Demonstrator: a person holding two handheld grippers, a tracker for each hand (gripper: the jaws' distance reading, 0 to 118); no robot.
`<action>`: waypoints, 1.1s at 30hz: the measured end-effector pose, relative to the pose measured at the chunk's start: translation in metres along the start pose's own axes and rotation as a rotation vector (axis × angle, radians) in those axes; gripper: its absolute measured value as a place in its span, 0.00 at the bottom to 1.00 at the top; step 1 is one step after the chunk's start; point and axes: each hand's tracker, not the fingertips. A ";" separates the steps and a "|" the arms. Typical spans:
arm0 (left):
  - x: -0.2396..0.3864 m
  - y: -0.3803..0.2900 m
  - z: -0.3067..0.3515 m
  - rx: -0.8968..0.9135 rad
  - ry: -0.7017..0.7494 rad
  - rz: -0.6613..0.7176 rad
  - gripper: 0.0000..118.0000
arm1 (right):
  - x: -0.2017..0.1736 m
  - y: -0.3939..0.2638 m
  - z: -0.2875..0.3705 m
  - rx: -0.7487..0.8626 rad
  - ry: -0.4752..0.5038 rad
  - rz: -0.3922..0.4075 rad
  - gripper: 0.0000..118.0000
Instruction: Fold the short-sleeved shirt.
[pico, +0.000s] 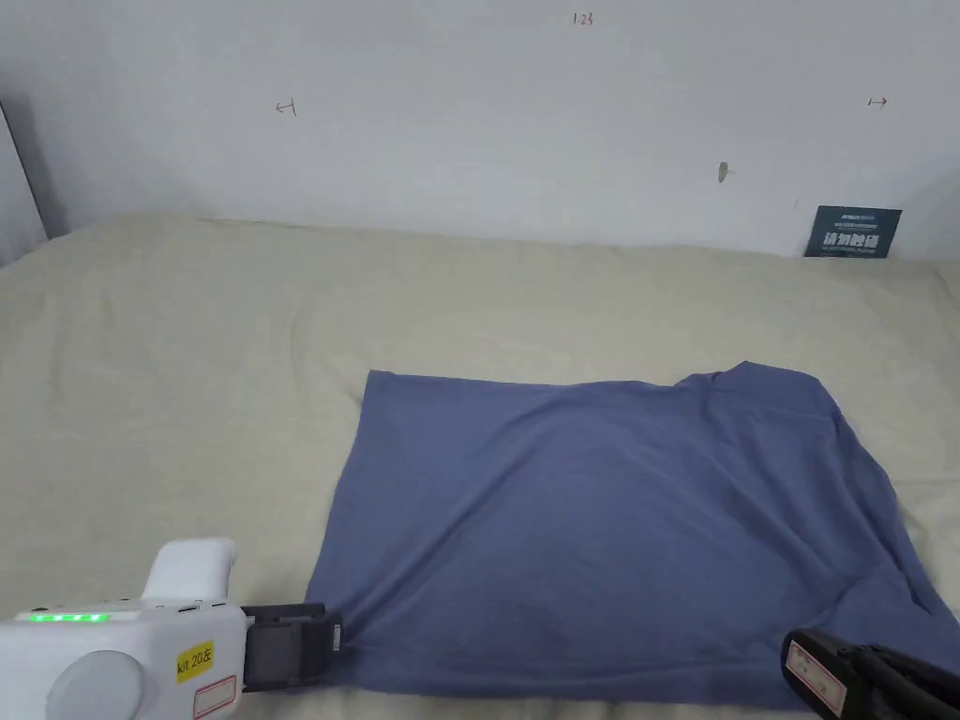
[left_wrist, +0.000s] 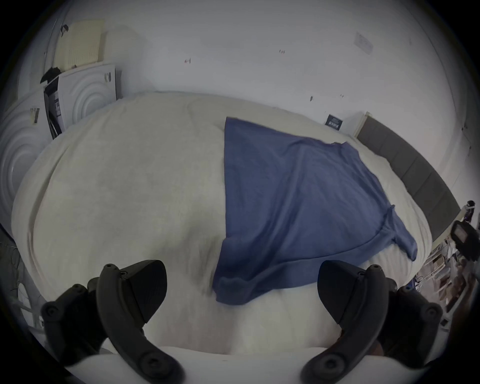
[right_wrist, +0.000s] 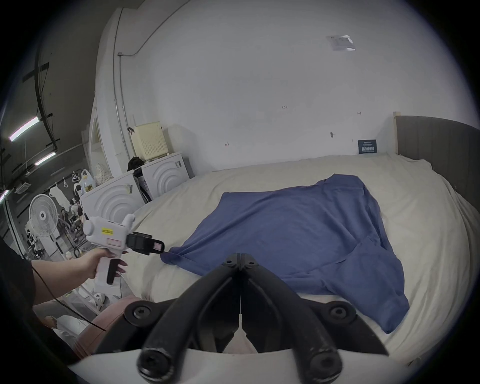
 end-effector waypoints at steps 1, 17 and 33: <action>-0.001 0.001 -0.007 -0.002 0.009 -0.002 0.98 | 0.006 0.001 -0.002 -0.006 0.001 0.000 0.00; 0.054 -0.007 -0.010 0.048 0.025 -0.278 0.03 | 0.101 -0.002 0.024 0.007 -0.261 -0.017 0.05; 0.069 -0.001 -0.001 0.011 0.026 -0.243 0.03 | 0.185 -0.061 -0.022 -0.481 -0.430 0.110 0.87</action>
